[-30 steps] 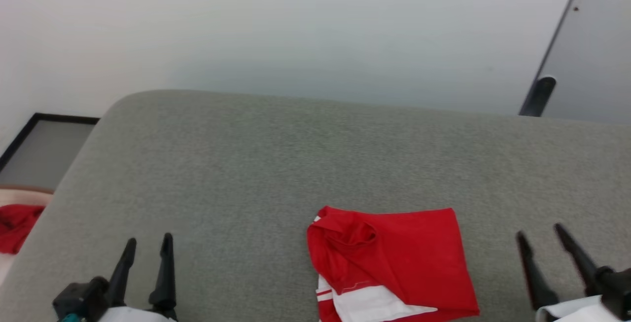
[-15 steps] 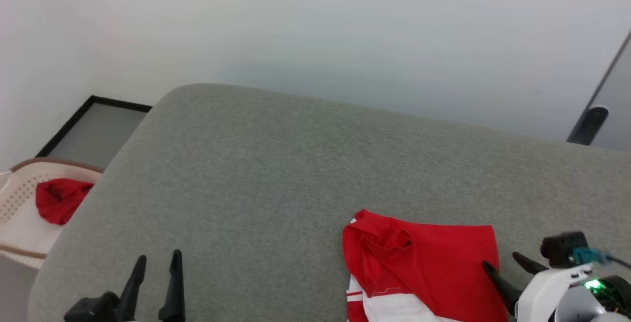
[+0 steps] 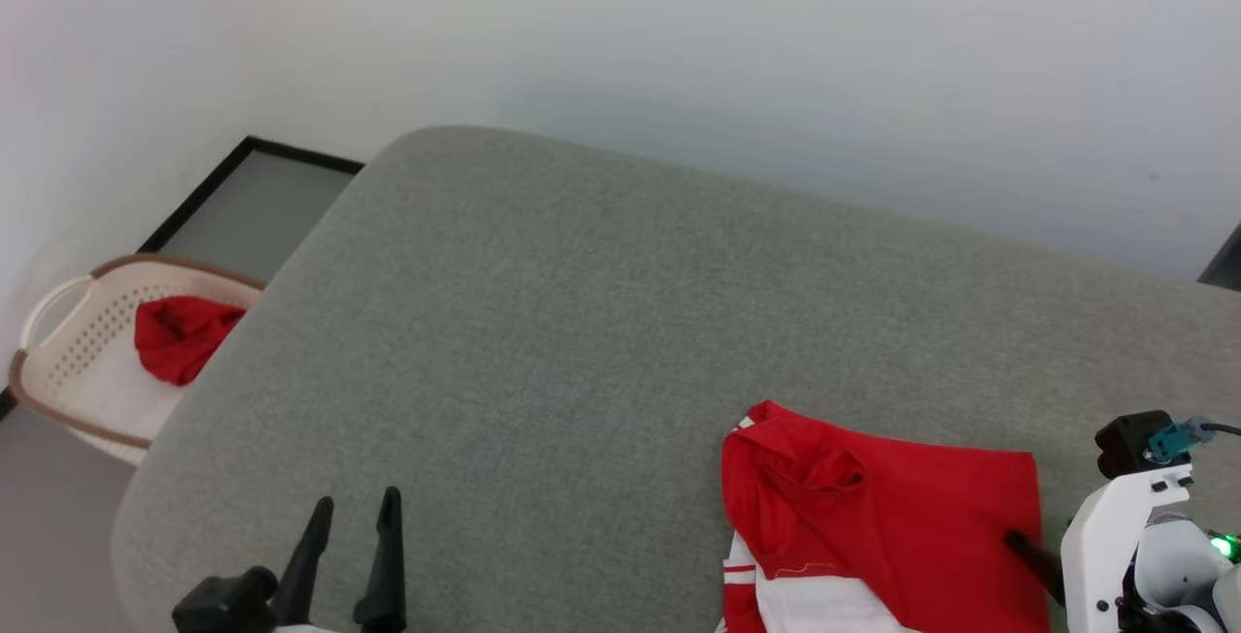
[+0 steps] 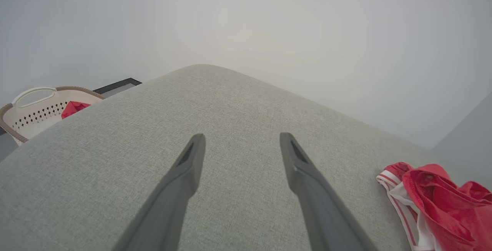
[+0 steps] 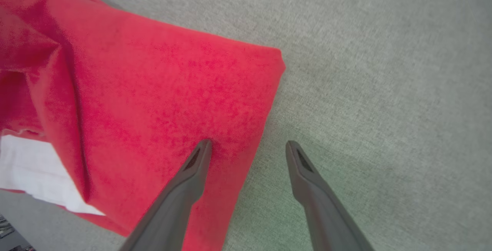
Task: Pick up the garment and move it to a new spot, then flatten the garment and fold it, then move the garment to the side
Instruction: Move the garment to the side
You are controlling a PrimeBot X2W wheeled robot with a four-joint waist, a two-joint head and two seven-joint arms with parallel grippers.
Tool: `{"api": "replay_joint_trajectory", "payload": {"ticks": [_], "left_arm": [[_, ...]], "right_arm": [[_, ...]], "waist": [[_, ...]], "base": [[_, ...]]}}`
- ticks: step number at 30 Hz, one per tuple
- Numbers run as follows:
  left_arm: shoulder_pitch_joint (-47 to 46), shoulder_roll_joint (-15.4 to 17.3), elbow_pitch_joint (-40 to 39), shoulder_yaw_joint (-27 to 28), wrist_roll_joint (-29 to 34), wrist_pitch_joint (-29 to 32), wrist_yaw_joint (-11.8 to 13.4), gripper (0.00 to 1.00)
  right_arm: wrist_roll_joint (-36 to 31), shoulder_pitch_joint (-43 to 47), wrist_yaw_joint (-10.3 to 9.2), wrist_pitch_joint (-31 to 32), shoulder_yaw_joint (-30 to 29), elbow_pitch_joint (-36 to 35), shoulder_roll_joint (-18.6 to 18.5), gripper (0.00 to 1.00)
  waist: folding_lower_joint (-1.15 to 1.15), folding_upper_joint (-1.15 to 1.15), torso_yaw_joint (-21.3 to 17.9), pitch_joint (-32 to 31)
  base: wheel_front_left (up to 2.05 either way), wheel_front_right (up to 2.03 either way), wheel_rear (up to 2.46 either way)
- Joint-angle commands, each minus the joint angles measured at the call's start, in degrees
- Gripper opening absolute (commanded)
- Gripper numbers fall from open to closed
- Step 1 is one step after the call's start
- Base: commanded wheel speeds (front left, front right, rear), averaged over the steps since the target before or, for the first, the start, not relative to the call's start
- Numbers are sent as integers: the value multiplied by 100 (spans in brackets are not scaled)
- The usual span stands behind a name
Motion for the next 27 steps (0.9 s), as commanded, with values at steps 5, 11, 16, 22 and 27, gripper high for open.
{"api": "replay_joint_trajectory", "payload": {"ticks": [5, 11, 16, 22, 27], "left_arm": [[-150, -64, 41, -86, -55, 4, -15, 100], [-257, -89, 87, -149, -127, 4, -15, 100], [-324, -102, 111, -184, -174, 4, -15, 100], [-352, -92, 144, -158, -227, 4, -15, 100], [-342, -83, 143, -138, -243, 4, -15, 100]], "right_arm": [[98, -71, -5, 511, -161, 172, 190, 100], [99, -129, -4, 1115, -259, 557, 410, 100], [298, -245, 4, 1464, -72, 661, 507, 0], [592, -541, -8, 1450, -39, 482, 95, 0], [837, -760, -7, 1436, -96, 196, -148, 0]], "waist": [[0, 0, 198, 247], [0, 0, 287, 374], [0, 0, 325, 447], [0, 0, 308, 495], [0, 0, 210, 504]], "base": [[0, 0, 0], [0, 0, 0], [0, 0, 0], [0, 0, 0], [0, 0, 0]]}}
